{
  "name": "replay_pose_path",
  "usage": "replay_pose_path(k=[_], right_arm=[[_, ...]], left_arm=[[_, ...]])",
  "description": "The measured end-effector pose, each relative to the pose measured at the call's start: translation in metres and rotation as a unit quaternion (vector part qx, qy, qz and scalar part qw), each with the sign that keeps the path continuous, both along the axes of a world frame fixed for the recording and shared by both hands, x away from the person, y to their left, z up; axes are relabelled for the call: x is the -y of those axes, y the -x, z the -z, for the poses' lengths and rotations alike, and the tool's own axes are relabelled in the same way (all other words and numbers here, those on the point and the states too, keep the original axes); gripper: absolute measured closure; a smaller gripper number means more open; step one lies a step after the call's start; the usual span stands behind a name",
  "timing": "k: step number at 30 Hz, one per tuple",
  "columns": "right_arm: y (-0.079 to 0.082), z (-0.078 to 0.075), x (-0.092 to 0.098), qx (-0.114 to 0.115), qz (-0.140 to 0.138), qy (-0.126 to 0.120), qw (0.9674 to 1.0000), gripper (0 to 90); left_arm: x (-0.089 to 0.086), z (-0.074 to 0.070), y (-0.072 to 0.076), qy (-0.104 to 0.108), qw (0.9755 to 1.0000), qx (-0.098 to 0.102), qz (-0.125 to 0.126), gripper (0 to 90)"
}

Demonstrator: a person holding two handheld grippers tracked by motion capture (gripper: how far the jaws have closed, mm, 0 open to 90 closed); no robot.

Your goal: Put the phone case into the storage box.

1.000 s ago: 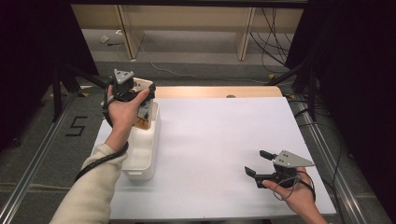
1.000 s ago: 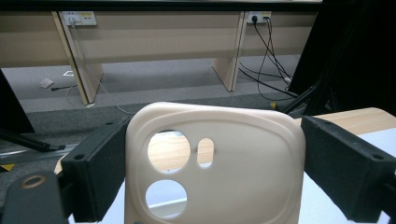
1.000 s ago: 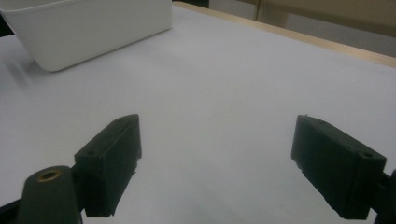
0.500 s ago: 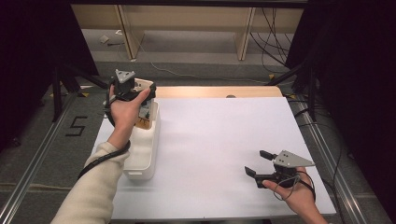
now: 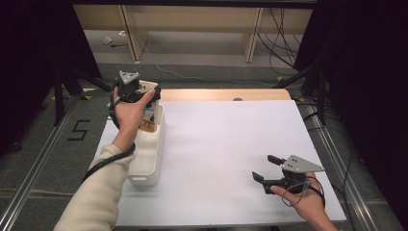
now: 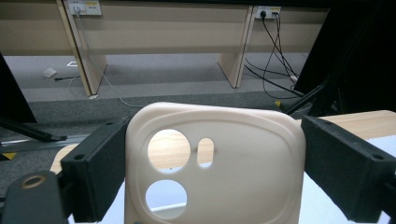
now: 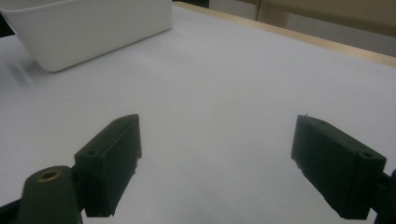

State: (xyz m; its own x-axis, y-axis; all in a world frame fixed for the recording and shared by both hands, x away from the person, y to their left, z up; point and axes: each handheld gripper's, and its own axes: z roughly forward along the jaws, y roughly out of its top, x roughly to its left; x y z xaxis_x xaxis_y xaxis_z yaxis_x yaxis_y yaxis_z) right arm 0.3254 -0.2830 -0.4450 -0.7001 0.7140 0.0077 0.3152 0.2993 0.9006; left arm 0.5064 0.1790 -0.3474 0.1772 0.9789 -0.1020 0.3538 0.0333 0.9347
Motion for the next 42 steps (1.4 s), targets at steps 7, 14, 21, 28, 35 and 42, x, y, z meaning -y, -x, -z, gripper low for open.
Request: replay_pose_path(k=[7, 14, 21, 28, 35, 42], right_arm=[[0.0, 0.0, 0.0, 0.0, 0.0, 0.0, 1.0, 17.1], [0.0, 0.0, 0.0, 0.0, 0.0, 0.0, 1.0, 17.1], [0.0, 0.0, 0.0, 0.0, 0.0, -0.001, 1.0, 17.1], [0.0, -0.001, 0.0, 0.001, 0.0, -0.001, 1.0, 17.1], [0.0, -0.001, 0.0, 0.0, 0.0, -0.001, 1.0, 17.1], [0.0, -0.001, 0.001, 0.001, 0.0, -0.001, 1.0, 17.1]], left_arm=[[0.0, 0.001, -0.003, 0.001, 1.0, -0.002, -0.003, 11.1], [-0.001, 0.002, -0.006, 0.004, 1.0, -0.005, -0.004, 11.1], [-0.002, 0.003, -0.008, 0.006, 0.9999, -0.006, -0.005, 11.1], [-0.002, 0.002, -0.01, 0.009, 0.9999, -0.007, -0.008, 11.1], [-0.002, 0.002, -0.01, 0.01, 0.9999, -0.007, -0.008, 11.1], [-0.004, 0.002, -0.011, 0.012, 0.9999, -0.008, -0.006, 11.1]])
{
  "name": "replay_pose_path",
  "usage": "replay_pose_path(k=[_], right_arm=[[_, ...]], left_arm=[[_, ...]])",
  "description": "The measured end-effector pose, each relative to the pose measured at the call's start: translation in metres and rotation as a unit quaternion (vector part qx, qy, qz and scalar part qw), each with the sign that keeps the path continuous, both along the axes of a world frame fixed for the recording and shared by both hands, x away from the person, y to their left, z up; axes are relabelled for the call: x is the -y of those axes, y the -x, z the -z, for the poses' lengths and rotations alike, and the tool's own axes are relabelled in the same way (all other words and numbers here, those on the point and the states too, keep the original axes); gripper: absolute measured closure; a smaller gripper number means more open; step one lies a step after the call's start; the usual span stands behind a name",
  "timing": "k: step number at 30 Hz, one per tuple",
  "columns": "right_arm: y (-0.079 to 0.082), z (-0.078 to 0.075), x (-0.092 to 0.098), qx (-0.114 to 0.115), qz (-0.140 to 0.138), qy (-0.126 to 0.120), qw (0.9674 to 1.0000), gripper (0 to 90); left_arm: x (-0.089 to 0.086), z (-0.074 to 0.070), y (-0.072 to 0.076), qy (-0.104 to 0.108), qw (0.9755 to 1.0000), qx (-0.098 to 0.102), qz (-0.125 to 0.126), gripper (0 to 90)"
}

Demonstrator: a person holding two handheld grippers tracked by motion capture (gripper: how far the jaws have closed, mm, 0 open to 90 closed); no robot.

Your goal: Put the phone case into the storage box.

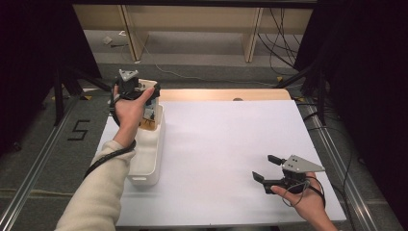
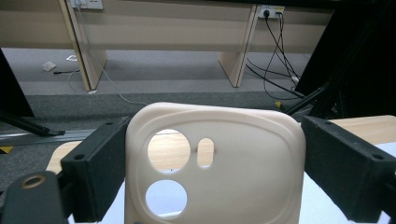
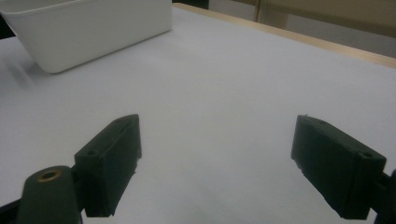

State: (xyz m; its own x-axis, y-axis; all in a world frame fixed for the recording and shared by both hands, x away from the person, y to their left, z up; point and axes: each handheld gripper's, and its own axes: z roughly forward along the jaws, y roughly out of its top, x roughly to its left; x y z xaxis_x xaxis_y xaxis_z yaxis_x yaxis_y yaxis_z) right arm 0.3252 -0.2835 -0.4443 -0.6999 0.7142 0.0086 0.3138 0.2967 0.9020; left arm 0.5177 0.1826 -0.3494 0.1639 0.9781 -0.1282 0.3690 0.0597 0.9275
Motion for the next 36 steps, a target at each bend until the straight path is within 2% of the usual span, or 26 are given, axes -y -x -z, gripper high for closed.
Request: replay_pose_path(k=[36], right_arm=[[0.0, 0.0, 0.0, -0.001, 0.0, -0.001, 1.0, 17.1]], left_arm=[[0.002, 0.002, -0.01, -0.006, 1.0, -0.005, 0.0, 11.1]])
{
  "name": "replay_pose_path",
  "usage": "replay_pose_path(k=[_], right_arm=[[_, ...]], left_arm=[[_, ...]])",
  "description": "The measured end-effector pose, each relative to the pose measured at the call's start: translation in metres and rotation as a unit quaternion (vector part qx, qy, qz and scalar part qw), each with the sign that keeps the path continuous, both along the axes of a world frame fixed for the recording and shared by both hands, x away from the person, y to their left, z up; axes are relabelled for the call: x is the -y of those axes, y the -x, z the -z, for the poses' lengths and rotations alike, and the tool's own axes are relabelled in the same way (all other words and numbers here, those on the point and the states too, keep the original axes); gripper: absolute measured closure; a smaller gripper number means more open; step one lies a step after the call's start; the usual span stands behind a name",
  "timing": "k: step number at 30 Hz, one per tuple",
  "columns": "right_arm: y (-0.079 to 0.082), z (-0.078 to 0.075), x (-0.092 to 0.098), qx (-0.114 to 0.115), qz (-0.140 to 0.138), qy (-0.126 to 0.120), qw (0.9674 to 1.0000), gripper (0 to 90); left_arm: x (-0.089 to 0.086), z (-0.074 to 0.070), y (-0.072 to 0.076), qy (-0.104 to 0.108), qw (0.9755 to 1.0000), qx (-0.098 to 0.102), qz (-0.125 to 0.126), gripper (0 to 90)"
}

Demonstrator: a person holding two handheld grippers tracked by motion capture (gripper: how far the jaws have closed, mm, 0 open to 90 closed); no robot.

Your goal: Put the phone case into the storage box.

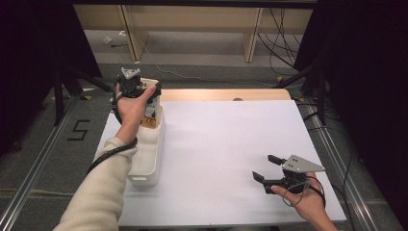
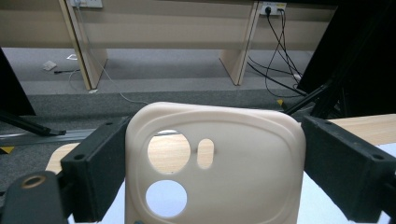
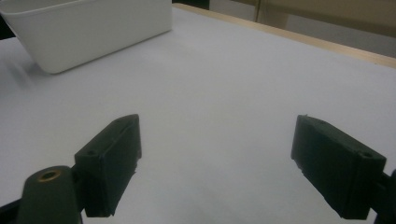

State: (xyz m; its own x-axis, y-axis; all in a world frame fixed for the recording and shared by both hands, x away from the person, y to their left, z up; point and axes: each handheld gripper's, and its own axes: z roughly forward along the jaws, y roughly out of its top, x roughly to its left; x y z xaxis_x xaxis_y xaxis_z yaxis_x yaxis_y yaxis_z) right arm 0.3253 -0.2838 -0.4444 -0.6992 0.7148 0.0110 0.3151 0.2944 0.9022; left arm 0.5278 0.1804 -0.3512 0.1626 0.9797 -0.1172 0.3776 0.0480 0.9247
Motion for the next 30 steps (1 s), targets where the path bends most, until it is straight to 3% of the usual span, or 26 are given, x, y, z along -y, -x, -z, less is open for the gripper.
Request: replay_pose_path(k=[30], right_arm=[[-0.0003, 0.0, 0.0006, -0.002, -0.001, 0.0, 1.0, 17.1]], left_arm=[[0.0002, 0.0029, -0.01, -0.002, 1.0, -0.008, -0.005, 11.1]])
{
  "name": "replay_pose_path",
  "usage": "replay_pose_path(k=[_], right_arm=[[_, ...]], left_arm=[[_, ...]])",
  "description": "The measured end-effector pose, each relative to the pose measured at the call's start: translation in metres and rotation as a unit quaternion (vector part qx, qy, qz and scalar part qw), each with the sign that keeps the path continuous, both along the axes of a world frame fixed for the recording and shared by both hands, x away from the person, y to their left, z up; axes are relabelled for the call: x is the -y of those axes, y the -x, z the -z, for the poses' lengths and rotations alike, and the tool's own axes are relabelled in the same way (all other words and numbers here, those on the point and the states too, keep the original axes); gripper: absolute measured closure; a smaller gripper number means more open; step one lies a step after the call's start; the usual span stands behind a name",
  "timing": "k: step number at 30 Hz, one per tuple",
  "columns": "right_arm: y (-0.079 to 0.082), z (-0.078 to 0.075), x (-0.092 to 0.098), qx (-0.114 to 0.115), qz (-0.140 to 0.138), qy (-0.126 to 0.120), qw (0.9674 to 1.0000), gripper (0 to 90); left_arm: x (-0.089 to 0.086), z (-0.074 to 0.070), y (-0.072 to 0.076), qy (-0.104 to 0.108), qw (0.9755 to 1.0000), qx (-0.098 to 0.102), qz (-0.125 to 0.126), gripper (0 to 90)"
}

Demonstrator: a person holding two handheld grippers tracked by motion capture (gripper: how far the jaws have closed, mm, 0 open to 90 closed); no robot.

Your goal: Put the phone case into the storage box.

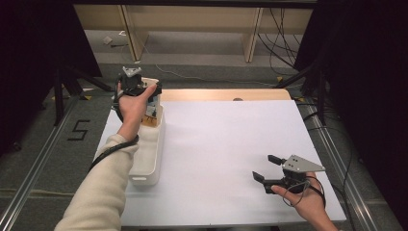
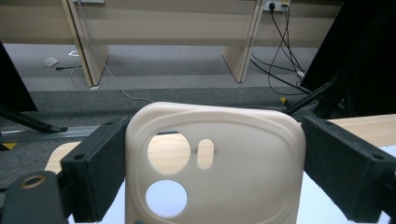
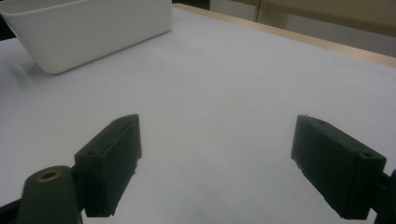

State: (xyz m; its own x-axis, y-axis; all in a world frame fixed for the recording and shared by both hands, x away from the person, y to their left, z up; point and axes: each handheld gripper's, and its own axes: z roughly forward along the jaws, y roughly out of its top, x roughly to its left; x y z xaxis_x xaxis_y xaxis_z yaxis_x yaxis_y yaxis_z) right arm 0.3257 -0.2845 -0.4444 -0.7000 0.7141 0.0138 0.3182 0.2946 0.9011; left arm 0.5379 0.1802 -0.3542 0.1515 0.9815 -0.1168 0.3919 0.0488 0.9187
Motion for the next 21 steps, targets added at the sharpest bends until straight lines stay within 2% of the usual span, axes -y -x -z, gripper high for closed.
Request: replay_pose_path(k=[21], right_arm=[[0.0003, 0.0003, -0.0006, 0.0, -0.001, -0.001, 1.0, 17.2]], left_arm=[[-0.0001, 0.0046, -0.0055, 0.0, 1.0, -0.007, 0.0, 11.1]])
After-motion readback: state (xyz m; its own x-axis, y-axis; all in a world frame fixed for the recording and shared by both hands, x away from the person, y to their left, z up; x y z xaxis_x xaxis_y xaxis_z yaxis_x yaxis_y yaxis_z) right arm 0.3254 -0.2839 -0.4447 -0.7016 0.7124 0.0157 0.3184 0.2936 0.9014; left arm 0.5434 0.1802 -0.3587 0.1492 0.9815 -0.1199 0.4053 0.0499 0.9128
